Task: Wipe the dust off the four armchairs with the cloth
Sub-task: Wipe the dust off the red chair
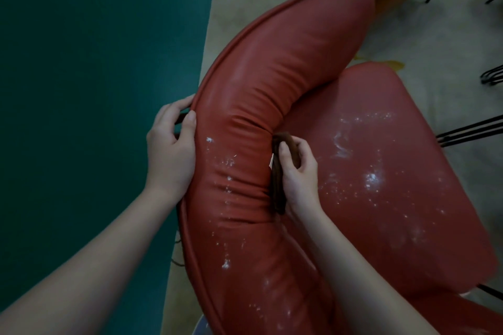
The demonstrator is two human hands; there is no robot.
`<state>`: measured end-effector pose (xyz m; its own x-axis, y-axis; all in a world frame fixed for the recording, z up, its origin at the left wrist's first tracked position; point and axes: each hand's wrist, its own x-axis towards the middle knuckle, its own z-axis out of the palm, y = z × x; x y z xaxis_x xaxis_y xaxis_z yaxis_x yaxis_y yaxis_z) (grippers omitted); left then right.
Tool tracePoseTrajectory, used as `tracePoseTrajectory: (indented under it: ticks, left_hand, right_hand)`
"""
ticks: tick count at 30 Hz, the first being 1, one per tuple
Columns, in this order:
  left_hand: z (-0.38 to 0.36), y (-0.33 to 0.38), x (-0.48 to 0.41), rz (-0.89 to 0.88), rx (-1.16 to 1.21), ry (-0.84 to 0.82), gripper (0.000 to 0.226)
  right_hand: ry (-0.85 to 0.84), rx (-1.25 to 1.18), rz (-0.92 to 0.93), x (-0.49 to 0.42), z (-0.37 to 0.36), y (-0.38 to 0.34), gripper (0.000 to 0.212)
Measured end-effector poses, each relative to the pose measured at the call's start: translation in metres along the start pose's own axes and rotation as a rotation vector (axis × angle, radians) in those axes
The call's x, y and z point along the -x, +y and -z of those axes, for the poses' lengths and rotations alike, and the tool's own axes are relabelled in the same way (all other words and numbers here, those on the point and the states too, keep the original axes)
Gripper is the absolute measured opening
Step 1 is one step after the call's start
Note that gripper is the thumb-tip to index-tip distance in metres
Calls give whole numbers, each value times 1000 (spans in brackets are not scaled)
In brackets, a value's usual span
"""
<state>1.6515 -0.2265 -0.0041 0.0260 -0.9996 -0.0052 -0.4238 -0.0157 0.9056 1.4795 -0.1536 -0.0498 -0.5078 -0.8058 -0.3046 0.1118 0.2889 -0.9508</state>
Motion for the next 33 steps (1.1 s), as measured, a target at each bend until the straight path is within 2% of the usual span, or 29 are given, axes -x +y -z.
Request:
tracePoseTrajectory:
  ticks: [5, 9, 13, 17, 20, 22, 29, 33]
  left_hand:
    - [-1, -3, -1, 14, 18, 4, 32]
    - [0, -1, 0, -4, 46, 16, 29]
    - [3, 1, 0, 58, 111, 28, 26]
    - [8, 1, 6, 88, 142, 12, 27]
    - [15, -2, 29, 91, 106, -15, 31]
    - [19, -3, 45, 113, 138, -16, 33]
    - [25, -10, 57, 121, 205, -36, 34]
    - [25, -12, 57, 140, 271, -55, 37]
  right_hand:
    - [65, 131, 138, 14, -11, -19, 8]
    - [60, 292, 335, 28, -20, -29, 13]
    - [-56, 454, 549, 50, -25, -38, 17]
    - [-180, 498, 598, 59, -19, -45, 16]
    - [-53, 479, 623, 42, -20, -56, 15]
    - [-31, 496, 623, 30, -30, -61, 16]
    - [-379, 614, 680, 54, -28, -62, 18]
    - [-298, 643, 715, 27, -41, -75, 18]
